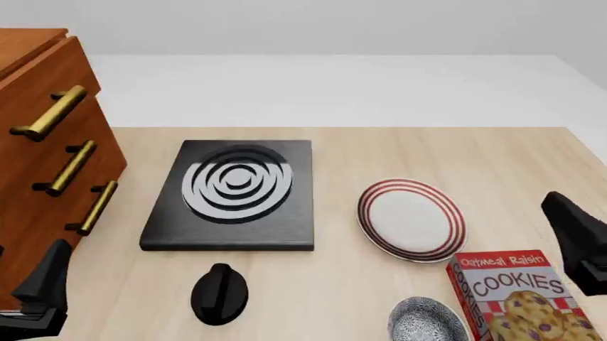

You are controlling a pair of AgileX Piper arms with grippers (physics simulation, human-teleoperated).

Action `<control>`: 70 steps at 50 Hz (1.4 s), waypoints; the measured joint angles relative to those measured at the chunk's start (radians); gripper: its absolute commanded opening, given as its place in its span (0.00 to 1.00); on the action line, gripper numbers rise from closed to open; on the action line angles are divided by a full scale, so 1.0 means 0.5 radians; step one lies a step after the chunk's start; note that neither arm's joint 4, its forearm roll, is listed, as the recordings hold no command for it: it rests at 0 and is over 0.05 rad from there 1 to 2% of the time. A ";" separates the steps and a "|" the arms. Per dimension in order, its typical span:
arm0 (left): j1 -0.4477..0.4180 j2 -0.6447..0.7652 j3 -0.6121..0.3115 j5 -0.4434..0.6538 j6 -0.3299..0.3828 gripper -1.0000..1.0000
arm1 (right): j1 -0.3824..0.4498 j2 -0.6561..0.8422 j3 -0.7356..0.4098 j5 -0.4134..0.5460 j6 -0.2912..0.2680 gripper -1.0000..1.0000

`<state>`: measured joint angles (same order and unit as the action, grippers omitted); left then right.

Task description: Pick the akita bowl on the ramekin and place it on the plate.

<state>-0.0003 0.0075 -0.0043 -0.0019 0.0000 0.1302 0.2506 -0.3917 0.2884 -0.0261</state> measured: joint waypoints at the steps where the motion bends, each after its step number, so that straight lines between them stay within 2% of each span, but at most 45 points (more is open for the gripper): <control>1: 0.000 0.000 0.000 0.000 0.000 1.00 | 0.008 0.033 -0.030 0.026 -0.008 1.00; 7: 0.000 0.000 0.000 0.000 0.000 1.00 | 0.097 0.234 -0.192 0.183 0.039 1.00; 13: 0.000 0.000 0.000 0.000 0.000 1.00 | 0.212 0.420 -0.316 0.324 0.148 1.00; 17: 0.000 0.000 0.000 0.000 0.000 1.00 | 0.292 0.532 -0.366 0.398 0.208 1.00; 23: 0.000 0.000 0.000 0.000 0.000 1.00 | 0.380 0.662 -0.390 0.481 0.240 1.00; 38: 0.000 0.000 0.000 0.000 0.000 1.00 | 0.499 0.791 -0.360 0.675 0.223 1.00; 48: 0.000 0.000 0.000 0.000 0.000 1.00 | 0.582 0.801 -0.307 0.768 0.257 1.00; 70: 0.000 0.000 0.000 0.000 0.000 1.00 | 0.675 0.773 -0.121 0.836 0.305 1.00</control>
<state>-0.0002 0.0075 -0.0043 -0.0019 0.0000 0.4675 0.6370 -0.4522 0.7062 0.1263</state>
